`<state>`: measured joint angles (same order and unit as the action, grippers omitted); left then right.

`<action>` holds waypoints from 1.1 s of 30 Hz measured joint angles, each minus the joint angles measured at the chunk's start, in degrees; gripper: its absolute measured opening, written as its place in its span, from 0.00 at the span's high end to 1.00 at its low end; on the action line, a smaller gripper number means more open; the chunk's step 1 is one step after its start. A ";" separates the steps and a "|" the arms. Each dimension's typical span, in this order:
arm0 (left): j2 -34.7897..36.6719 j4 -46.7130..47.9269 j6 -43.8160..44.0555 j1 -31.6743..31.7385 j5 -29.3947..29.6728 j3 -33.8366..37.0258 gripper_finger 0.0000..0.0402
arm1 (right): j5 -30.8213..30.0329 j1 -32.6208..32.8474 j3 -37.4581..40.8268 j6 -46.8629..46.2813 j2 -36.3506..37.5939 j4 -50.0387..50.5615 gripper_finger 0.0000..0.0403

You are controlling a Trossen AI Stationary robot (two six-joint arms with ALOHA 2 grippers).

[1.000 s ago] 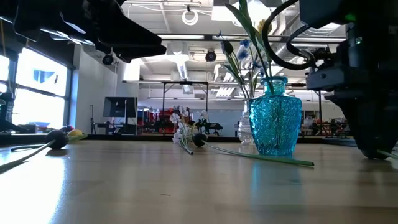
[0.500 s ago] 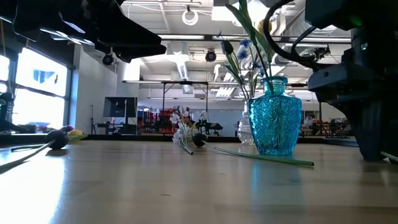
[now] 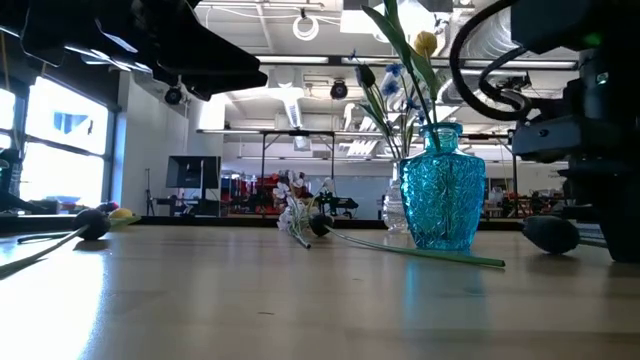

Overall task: Sort flowers into vase by color
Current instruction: Put the black tulip into the transparent flower vase

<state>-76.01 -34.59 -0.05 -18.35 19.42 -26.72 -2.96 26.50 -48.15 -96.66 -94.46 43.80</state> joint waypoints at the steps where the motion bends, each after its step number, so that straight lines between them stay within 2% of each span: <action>1: 0.00 -0.01 0.01 0.00 0.02 0.00 0.56 | -1.07 0.55 -0.14 -0.18 0.41 0.38 0.96; 4: 0.00 -0.04 0.05 0.00 0.02 0.00 0.56 | -6.43 2.20 -0.11 -1.30 3.32 5.64 0.99; 8: 0.00 -0.37 0.50 0.00 0.20 0.00 0.56 | -16.65 5.33 -1.12 -6.39 9.96 10.78 0.98; 14: 0.04 -1.73 1.50 0.00 0.28 0.00 0.56 | -44.32 8.88 -1.17 -7.70 20.05 15.34 0.99; 18: 0.04 -1.98 2.55 0.00 0.28 0.00 0.56 | -61.35 8.04 -1.17 -0.27 25.84 16.22 1.00; 24: 0.04 -2.91 3.48 0.00 0.28 0.00 0.56 | -80.40 3.14 -1.19 14.45 33.39 16.85 1.00; 27: 0.04 -3.17 3.48 0.00 0.33 0.00 0.56 | -86.87 0.04 -1.22 19.99 36.79 16.85 1.00; 33: 0.02 -3.92 3.51 0.00 0.81 0.00 0.56 | -87.14 -5.83 -1.28 26.90 42.93 14.96 1.00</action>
<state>-75.99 -38.51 3.45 -18.35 20.23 -26.72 -90.10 20.67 -49.43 -69.77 -51.53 58.76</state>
